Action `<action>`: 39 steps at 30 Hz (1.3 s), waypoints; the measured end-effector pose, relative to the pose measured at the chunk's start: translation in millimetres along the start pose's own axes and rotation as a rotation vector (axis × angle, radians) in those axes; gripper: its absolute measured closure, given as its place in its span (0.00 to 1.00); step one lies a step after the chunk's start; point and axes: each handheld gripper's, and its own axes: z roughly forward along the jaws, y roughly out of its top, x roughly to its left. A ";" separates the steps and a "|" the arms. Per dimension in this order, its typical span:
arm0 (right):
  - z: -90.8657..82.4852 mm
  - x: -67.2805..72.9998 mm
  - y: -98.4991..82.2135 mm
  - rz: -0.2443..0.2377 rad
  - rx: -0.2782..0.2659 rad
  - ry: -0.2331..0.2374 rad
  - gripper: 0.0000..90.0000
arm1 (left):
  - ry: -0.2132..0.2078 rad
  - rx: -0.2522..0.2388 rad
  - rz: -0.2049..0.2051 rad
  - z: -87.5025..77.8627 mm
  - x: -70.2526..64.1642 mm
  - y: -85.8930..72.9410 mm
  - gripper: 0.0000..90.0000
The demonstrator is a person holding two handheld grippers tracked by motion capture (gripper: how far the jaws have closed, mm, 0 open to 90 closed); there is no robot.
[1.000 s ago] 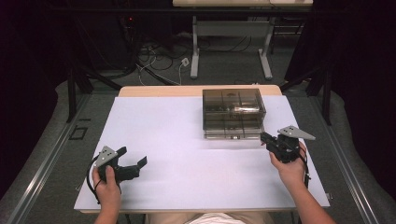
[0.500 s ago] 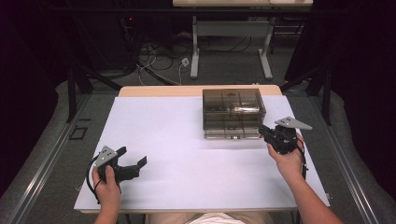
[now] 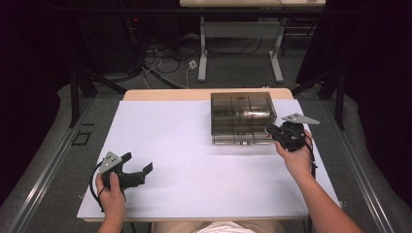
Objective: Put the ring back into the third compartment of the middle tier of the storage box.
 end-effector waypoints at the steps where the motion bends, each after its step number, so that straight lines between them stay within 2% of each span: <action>1: 1.7 0.2 0.5 0.001 0.003 -0.004 0.96 | 0.000 0.001 0.001 0.0 0.1 0.0 0.02; 4: 6.2 -0.7 1.9 -0.009 0.011 -0.005 0.96 | 0.000 0.001 0.001 0.0 0.1 0.0 0.02; 15: 20.8 -4.5 -0.2 0.011 0.054 -0.022 0.96 | -0.001 0.002 0.003 0.5 0.5 -0.1 0.02; 39: 46.9 -9.2 -7.0 0.028 0.067 -0.058 0.96 | -0.002 0.002 -0.001 0.8 1.1 -0.3 0.02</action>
